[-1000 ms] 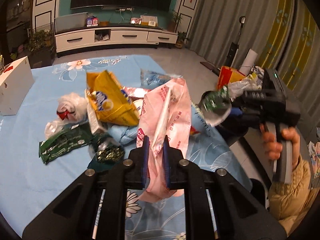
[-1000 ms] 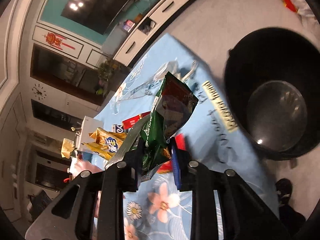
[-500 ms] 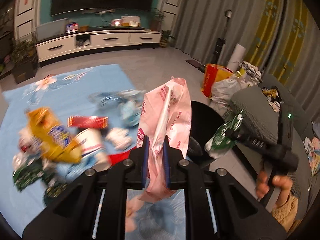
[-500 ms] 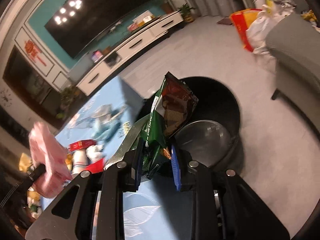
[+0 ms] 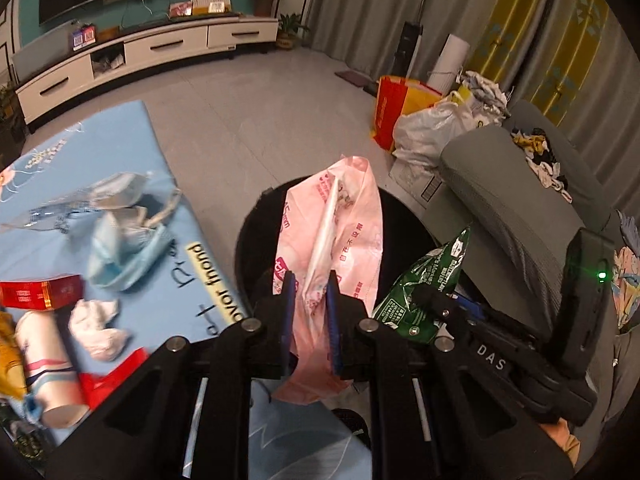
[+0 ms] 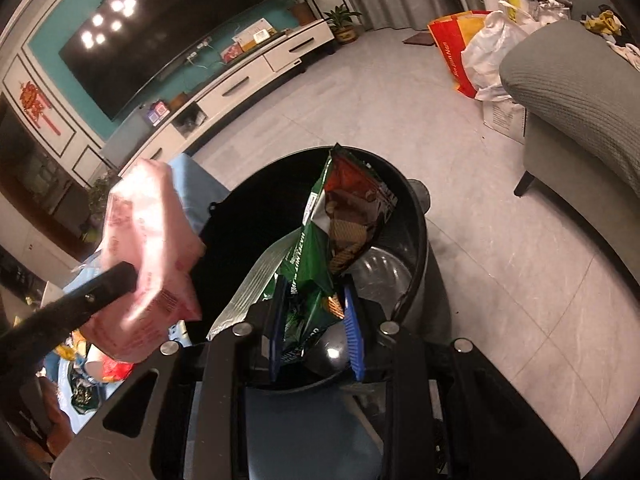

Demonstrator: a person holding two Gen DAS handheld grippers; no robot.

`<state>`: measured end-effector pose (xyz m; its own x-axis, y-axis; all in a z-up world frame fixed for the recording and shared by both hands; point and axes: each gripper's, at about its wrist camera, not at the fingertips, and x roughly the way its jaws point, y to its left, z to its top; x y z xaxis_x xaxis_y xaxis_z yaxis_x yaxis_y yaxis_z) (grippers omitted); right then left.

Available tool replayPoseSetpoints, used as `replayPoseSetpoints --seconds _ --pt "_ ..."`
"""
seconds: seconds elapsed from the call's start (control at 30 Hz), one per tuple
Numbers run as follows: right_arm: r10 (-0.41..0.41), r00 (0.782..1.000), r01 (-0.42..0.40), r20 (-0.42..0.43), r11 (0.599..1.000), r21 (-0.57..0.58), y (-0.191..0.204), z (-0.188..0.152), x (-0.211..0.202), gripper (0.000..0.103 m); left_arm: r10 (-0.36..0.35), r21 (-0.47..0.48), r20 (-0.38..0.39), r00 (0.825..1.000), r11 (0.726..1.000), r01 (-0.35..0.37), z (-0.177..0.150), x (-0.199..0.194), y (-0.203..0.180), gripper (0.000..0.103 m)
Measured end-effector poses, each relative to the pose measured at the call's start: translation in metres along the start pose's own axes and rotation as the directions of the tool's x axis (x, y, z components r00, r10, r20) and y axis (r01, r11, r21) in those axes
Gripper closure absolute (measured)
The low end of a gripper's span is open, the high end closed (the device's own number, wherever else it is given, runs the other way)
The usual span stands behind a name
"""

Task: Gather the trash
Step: 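Carry both items over the black bin and open both tools to drop them, then grasp the dark green wrapper with the left tool while the right grasps the red wrapper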

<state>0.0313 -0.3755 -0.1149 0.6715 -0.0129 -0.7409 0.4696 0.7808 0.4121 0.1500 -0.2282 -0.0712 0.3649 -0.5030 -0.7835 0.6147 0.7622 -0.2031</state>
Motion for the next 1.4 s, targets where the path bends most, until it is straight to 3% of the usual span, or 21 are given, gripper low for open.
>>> replayPoseSetpoints --seconds 0.07,0.1,0.13,0.3,0.43,0.5,0.83,1.13,1.4 --pt "0.002 1.000 -0.001 -0.007 1.000 0.007 0.001 0.000 0.000 0.058 -0.002 -0.005 -0.010 1.000 1.000 0.002 0.003 0.012 0.001 0.062" --pt "0.003 1.000 -0.003 -0.002 1.000 0.008 0.002 0.000 0.000 0.055 0.002 -0.010 -0.004 1.000 1.000 -0.002 0.001 0.012 0.002 0.043" --pt "-0.005 1.000 0.005 0.007 1.000 0.005 0.003 -0.001 -0.002 0.045 0.005 -0.011 0.006 1.000 1.000 -0.005 0.001 0.012 0.003 0.038" --pt "-0.001 1.000 0.001 0.008 1.000 0.012 0.004 -0.001 -0.005 0.042 0.000 -0.035 0.019 1.000 0.999 0.000 -0.002 0.002 0.012 0.036" --pt "0.023 1.000 -0.023 0.004 1.000 0.002 0.010 -0.003 -0.014 0.042 0.006 -0.052 0.037 0.999 0.999 -0.005 -0.013 -0.014 0.019 0.024" --pt "0.038 0.999 -0.038 -0.002 0.999 -0.013 0.016 -0.007 -0.020 0.042 0.021 -0.069 0.041 0.999 0.997 -0.018 -0.026 -0.026 0.025 0.017" --pt "0.076 0.990 -0.094 -0.115 0.982 -0.163 0.067 -0.049 -0.031 0.040 0.115 -0.169 0.030 0.993 0.980 -0.108 -0.118 -0.095 0.068 0.005" --pt "0.082 0.979 -0.141 -0.189 0.935 -0.325 0.126 -0.090 -0.043 0.040 0.253 -0.347 0.067 0.965 0.913 -0.215 -0.193 -0.172 0.131 0.003" --pt "0.067 0.971 -0.164 -0.230 0.885 -0.436 0.174 -0.121 -0.041 0.040 0.292 -0.509 0.084 0.953 0.834 -0.211 -0.237 -0.206 0.183 0.003"
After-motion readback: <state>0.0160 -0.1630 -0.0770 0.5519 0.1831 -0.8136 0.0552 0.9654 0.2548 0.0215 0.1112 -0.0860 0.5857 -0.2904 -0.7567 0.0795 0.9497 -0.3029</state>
